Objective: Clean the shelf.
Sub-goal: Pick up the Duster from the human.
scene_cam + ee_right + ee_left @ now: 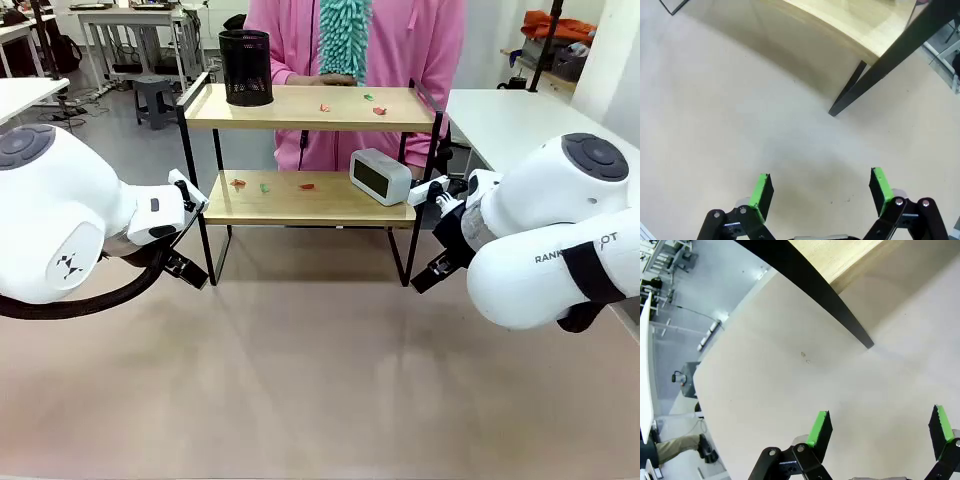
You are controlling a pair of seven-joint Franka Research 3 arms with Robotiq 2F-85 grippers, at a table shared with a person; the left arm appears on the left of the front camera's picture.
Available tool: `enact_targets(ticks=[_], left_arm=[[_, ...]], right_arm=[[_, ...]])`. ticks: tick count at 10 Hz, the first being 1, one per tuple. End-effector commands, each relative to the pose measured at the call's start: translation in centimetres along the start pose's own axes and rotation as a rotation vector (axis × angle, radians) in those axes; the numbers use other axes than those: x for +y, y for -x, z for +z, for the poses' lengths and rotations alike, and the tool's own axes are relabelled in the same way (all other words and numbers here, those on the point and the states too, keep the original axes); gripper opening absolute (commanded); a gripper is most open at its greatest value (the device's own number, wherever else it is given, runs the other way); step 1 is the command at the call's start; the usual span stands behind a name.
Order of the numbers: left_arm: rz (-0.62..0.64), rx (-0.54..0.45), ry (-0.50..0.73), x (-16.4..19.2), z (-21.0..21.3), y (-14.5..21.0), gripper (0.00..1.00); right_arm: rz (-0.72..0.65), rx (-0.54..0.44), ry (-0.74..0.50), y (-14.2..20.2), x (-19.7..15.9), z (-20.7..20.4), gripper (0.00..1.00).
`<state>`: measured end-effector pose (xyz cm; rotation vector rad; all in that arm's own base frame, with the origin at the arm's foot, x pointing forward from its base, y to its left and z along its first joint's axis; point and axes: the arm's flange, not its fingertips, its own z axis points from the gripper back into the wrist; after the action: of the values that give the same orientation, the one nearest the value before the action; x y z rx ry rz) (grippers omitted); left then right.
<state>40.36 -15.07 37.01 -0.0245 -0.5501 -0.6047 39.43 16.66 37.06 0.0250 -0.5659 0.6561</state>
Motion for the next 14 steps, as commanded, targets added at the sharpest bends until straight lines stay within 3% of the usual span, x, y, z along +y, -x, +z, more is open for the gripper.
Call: enact_targets(ticks=[1,13,14], left_arm=[[0.000,0.000,0.000,0.0,0.0,0.0,1.00],[0.001,0.000,0.000,0.0,0.0,0.0,1.00],[-0.091,0.017,0.091,-0.1,2.7,0.1,1.00]], right_arm=[[0.000,0.000,0.000,0.0,0.0,0.0,1.00],[0.001,0.000,0.000,0.0,0.0,0.0,1.00],[-0.036,0.055,-0.111,-0.1,-0.8,2.7,1.00]])
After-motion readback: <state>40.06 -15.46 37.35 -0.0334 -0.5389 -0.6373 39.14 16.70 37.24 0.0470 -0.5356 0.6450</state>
